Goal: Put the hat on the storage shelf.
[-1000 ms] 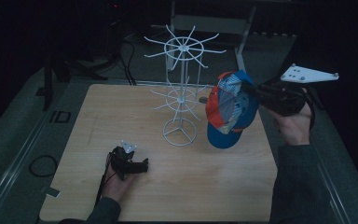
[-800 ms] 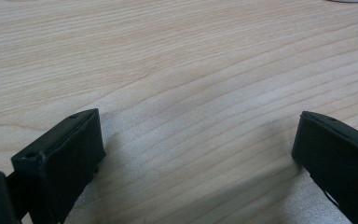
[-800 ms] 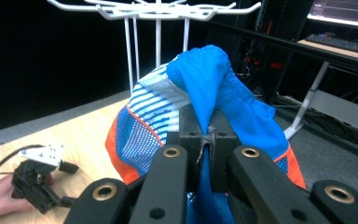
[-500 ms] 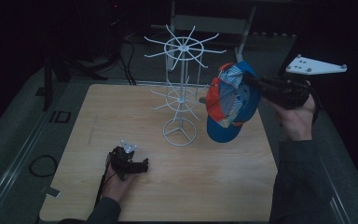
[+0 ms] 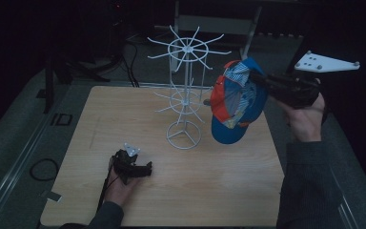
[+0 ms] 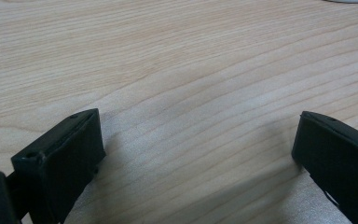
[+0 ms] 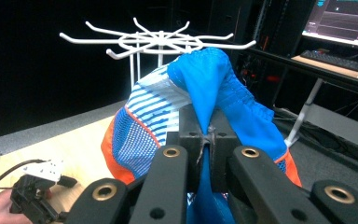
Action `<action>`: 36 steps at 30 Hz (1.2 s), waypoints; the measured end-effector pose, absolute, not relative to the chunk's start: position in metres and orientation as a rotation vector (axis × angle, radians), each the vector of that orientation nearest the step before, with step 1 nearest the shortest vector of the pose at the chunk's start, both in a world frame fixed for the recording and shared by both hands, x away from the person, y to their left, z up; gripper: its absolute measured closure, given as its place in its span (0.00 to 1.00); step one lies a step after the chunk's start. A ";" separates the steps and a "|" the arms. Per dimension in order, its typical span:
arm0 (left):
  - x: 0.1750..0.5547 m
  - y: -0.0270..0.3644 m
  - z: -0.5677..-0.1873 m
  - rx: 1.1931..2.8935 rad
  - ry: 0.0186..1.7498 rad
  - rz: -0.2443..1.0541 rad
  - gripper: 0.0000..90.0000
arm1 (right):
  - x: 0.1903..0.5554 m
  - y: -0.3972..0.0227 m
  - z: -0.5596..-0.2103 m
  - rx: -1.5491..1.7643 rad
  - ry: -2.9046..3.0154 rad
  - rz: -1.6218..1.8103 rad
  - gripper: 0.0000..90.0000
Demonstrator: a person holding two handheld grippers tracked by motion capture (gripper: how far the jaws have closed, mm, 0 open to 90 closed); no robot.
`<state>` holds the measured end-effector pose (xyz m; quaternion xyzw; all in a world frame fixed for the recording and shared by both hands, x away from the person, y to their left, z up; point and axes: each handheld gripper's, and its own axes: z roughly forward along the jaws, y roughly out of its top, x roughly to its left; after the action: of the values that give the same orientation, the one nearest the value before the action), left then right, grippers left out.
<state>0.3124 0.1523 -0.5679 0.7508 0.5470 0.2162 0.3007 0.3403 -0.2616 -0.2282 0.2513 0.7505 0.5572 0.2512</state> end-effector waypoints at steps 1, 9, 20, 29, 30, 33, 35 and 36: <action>0.312 0.152 -0.568 1.993 1.451 0.574 0.03 | 0.340 -0.262 -0.227 0.683 2.039 1.518 0.97; 0.312 0.153 -0.568 1.996 1.449 0.575 0.03 | 0.338 -0.258 -0.215 0.664 2.015 1.522 0.97; 0.312 0.152 -0.568 1.992 1.452 0.573 0.03 | 0.356 -0.249 -0.204 0.692 2.004 1.520 0.97; 0.312 0.152 -0.568 1.995 1.452 0.571 0.03 | 0.374 -0.238 -0.221 0.719 2.071 1.508 0.95; 0.312 0.152 -0.568 1.994 1.452 0.571 0.03 | 0.376 -0.238 -0.223 0.723 2.079 1.504 0.95; 0.312 0.152 -0.568 1.993 1.452 0.571 0.03 | 0.378 -0.237 -0.230 0.735 2.104 1.487 0.94; 0.312 0.152 -0.568 1.993 1.453 0.572 0.03 | 0.379 -0.236 -0.234 0.742 2.118 1.480 0.93; 0.312 0.152 -0.568 1.994 1.453 0.570 0.03 | 0.380 -0.235 -0.236 0.745 2.130 1.472 0.93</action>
<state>0.3122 0.1523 -0.5678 0.7512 0.5474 0.2147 0.3000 0.3798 -0.2353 -0.2363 0.2695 0.7709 0.5329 0.2218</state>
